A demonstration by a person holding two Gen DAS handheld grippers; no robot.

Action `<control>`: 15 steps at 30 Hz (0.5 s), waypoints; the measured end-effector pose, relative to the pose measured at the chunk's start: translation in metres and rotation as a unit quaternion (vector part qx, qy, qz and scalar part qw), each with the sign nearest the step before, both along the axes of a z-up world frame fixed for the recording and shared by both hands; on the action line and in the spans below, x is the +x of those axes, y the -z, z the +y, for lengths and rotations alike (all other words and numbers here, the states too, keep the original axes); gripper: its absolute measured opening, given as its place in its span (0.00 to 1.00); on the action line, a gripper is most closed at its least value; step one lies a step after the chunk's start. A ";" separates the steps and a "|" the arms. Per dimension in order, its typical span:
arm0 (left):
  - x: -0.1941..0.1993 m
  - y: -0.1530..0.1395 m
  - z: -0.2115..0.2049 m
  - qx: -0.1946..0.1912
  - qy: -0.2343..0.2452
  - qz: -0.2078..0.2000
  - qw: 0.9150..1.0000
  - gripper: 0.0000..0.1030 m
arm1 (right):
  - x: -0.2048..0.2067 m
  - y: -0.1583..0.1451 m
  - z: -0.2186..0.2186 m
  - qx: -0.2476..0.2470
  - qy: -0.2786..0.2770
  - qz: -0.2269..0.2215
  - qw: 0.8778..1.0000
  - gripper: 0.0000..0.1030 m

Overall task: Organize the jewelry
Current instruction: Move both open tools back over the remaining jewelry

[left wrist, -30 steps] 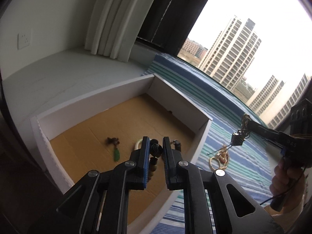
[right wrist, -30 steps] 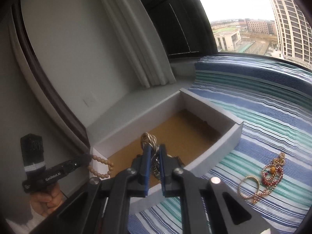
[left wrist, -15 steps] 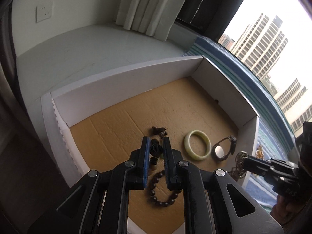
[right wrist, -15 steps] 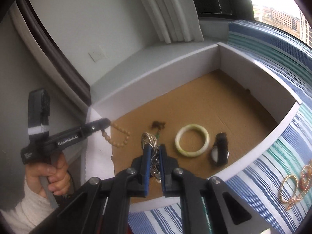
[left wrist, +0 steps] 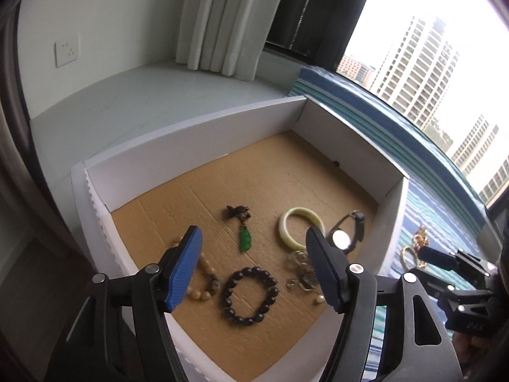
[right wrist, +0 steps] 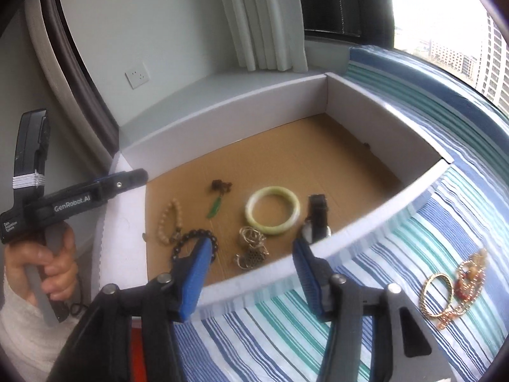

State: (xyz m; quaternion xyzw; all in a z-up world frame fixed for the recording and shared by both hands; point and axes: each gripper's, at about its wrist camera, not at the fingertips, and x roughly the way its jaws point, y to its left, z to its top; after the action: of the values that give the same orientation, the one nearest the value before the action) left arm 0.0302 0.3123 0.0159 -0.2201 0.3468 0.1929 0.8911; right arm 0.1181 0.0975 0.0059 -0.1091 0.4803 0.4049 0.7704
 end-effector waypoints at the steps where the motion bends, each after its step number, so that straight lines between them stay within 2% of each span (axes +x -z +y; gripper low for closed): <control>1: 0.001 -0.003 -0.013 0.004 0.015 -0.005 1.000 0.71 | -0.003 -0.002 -0.011 -0.002 0.009 -0.009 1.000 0.60; 5: 0.012 -0.009 -0.073 0.001 0.088 -0.012 0.996 0.73 | -0.018 -0.002 -0.064 -0.014 0.053 -0.036 0.998 0.67; 8: 0.021 -0.005 -0.121 -0.003 0.141 -0.009 0.990 0.76 | -0.028 0.006 -0.110 -0.042 0.099 -0.063 0.992 0.67; 12: 0.042 0.013 -0.182 -0.001 0.202 0.014 0.979 0.79 | -0.039 0.022 -0.181 -0.074 0.171 -0.073 0.980 0.68; 15: 0.054 0.034 -0.221 0.001 0.238 0.040 0.971 0.79 | -0.045 0.041 -0.228 -0.099 0.228 -0.075 0.966 0.71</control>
State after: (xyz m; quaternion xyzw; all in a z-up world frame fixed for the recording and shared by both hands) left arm 0.0841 0.0918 -0.0179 -0.1222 0.4242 -0.0152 0.8971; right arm 0.0735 -0.1306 -0.0349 -0.1020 0.4708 0.1593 0.8617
